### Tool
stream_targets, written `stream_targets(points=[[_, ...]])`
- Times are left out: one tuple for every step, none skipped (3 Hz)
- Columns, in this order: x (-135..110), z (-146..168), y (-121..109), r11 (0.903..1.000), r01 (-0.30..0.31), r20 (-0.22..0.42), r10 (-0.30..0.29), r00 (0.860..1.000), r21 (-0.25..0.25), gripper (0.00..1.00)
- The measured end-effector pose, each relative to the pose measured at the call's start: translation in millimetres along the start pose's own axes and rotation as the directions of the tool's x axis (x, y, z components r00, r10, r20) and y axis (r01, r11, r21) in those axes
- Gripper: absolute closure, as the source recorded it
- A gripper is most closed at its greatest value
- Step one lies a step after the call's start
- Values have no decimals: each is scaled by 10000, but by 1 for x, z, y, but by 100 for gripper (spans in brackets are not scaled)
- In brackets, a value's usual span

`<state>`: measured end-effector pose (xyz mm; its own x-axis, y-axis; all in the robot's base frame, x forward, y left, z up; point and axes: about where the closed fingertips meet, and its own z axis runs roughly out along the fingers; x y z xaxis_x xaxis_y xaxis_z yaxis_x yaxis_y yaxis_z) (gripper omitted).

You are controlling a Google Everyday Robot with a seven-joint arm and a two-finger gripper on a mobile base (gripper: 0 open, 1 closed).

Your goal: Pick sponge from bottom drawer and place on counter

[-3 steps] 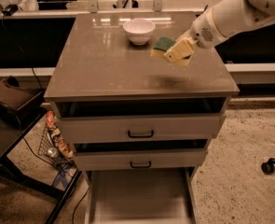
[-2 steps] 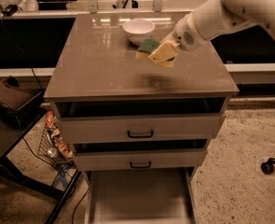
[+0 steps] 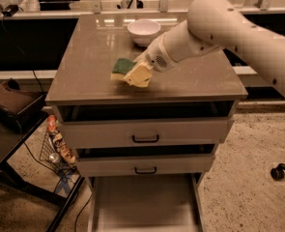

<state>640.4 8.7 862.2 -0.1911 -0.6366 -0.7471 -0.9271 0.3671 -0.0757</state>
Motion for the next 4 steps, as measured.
stream_targets(points=[[-14,31,3,9979,517,523,-497,9974,-383,100],[-32,49,-2,9925,1195,917,-1165,9889,-277,100],[-33,51,-1,9916,1261,943,-1228,9879,-297,85],[-34,54,0,9912,1277,944,-1240,9878,-341,62]])
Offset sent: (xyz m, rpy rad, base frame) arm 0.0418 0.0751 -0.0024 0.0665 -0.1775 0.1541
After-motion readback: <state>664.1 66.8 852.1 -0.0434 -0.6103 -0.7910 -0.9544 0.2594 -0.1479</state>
